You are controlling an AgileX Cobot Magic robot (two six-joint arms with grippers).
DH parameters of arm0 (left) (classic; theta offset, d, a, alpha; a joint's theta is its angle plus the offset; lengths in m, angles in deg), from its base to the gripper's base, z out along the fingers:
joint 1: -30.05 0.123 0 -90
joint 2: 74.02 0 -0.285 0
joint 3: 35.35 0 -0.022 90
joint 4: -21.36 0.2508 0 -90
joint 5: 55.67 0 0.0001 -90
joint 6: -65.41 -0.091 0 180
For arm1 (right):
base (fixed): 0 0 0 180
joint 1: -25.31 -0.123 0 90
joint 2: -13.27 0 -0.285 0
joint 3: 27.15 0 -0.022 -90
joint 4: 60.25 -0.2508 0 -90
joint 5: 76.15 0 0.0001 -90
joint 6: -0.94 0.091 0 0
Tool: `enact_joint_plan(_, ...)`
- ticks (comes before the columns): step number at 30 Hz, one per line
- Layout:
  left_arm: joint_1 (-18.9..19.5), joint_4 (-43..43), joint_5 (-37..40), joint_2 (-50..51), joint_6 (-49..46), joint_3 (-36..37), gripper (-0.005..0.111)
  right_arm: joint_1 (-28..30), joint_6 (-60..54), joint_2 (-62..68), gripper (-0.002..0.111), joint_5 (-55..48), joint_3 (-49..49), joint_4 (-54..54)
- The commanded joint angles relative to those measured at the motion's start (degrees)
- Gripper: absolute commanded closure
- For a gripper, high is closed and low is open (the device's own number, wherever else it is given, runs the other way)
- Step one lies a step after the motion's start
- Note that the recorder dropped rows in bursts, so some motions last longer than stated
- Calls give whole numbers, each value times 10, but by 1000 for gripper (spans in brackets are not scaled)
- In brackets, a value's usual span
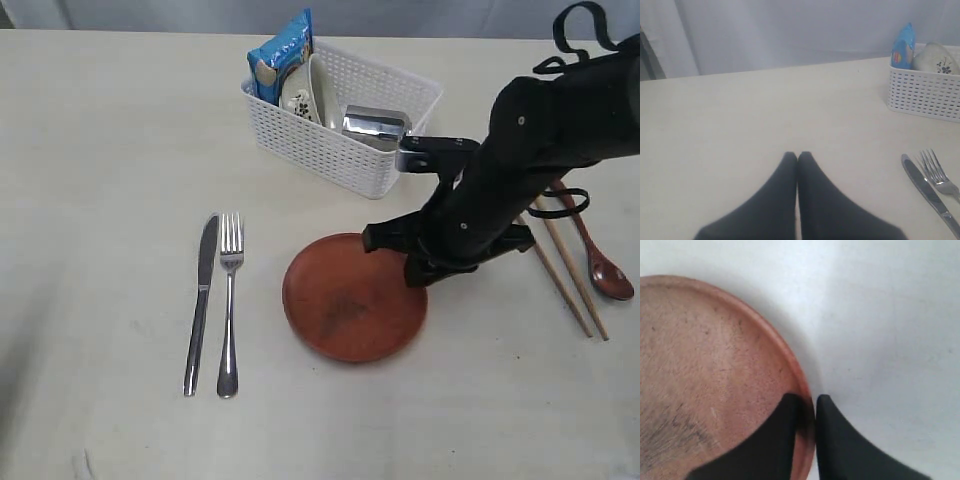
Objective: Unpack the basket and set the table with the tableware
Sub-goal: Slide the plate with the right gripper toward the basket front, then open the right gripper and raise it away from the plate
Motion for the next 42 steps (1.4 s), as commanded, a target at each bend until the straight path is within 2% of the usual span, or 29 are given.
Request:
enact_joint_plan(1,1,2,-1,-2,-3,2,107,1,-4,8,109,66,1,3)
enact_joint_plan(16,1,2,-1,-2,-3,2,107,3,186,8,109,303,1,3)
enact_joint_plan(31,1,2,-1,-2,-3,2,107,9,231,44,109,393,1,3)
enact_joint_plan(39,1,2,-1,-2,-3,2,107,43,219,45,109,374,1,3)
enact_joint_plan(42,1,2,-1,-2,-3,2,107,44,183,45,109,374,1,11)
